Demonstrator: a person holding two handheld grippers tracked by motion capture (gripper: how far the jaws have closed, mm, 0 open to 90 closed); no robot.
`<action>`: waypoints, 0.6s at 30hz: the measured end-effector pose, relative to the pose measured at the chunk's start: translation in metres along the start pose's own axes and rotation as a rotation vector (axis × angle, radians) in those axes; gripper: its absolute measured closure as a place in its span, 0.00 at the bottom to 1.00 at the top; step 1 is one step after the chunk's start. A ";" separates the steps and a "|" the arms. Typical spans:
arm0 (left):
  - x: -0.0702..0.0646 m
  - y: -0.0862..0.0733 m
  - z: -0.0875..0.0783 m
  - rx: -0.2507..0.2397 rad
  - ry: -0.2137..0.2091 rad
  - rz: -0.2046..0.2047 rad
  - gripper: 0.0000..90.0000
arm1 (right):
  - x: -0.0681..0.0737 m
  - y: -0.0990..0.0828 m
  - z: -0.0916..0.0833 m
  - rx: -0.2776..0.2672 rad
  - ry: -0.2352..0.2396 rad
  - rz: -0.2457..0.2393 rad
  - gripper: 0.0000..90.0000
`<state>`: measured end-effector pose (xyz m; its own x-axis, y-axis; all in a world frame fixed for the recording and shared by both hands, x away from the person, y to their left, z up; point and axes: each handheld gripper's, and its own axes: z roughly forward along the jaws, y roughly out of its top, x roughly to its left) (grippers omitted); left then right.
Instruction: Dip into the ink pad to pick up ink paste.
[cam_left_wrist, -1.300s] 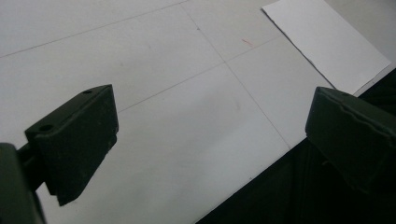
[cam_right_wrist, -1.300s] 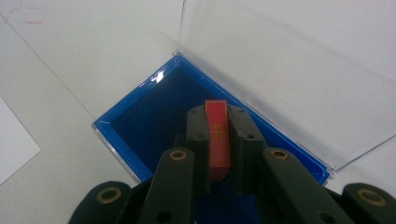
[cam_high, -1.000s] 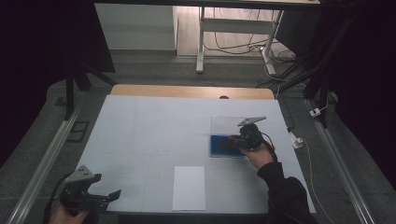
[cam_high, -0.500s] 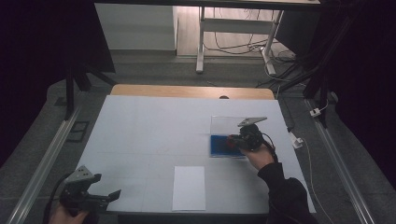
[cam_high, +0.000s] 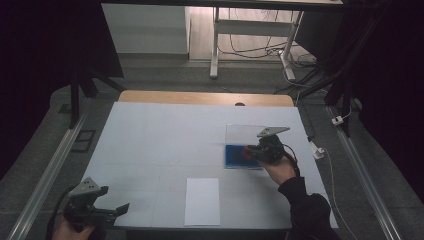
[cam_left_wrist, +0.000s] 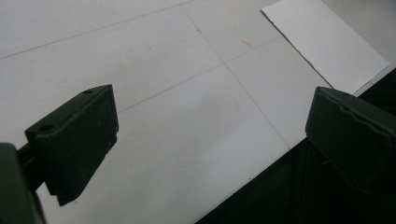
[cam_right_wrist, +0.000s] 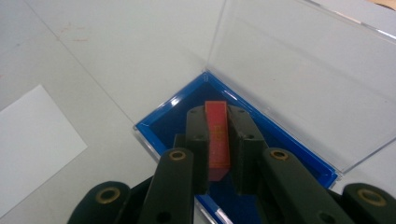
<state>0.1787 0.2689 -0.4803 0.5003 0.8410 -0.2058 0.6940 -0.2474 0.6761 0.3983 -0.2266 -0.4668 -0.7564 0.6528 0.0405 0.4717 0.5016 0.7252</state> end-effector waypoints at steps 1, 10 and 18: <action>0.000 0.000 0.000 0.000 0.000 0.000 0.03 | 0.001 0.000 -0.001 -0.002 0.002 -0.001 0.89; 0.000 0.000 0.000 -0.002 -0.001 0.001 0.03 | 0.009 0.000 -0.009 -0.021 0.020 -0.016 0.89; 0.000 0.000 0.000 -0.003 0.000 0.000 0.04 | 0.015 0.001 -0.014 -0.035 0.040 -0.022 0.89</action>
<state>0.1785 0.2690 -0.4803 0.5006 0.8408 -0.2060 0.6925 -0.2461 0.6782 0.3807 -0.2241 -0.4562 -0.7839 0.6188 0.0512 0.4395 0.4947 0.7498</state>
